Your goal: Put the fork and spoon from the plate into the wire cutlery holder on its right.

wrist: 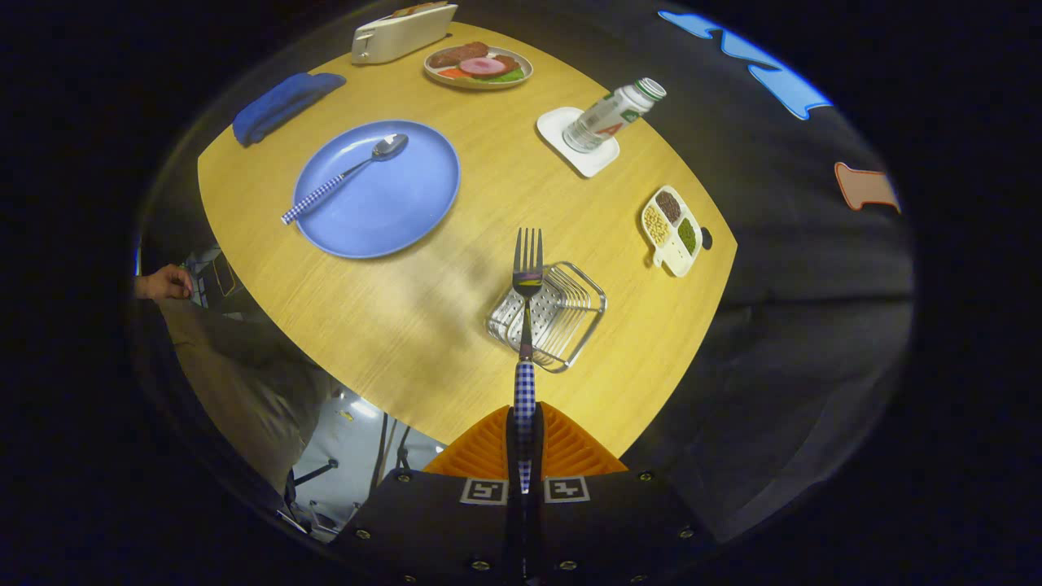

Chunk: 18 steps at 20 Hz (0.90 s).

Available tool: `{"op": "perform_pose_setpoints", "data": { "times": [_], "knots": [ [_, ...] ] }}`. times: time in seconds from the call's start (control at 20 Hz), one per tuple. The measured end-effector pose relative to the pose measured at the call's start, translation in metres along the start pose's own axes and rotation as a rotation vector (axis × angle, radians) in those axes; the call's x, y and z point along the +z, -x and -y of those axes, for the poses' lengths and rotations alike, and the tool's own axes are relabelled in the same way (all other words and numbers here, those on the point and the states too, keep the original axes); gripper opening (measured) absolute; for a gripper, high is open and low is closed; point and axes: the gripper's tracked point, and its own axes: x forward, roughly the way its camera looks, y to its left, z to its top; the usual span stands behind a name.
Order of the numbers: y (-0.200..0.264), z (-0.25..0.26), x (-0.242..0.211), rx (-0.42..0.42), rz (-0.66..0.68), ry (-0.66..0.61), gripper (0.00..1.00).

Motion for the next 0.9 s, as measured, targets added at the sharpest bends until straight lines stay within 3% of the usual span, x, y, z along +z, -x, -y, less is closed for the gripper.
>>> {"op": "perform_pose_setpoints", "data": {
  "times": [0.3,0.9],
  "knots": [
    [-0.001,0.036,-0.028,0.047,-0.129,0.01,0.02],
    [-0.051,0.034,-0.003,0.184,-0.286,0.04,0.02]
  ]
}}
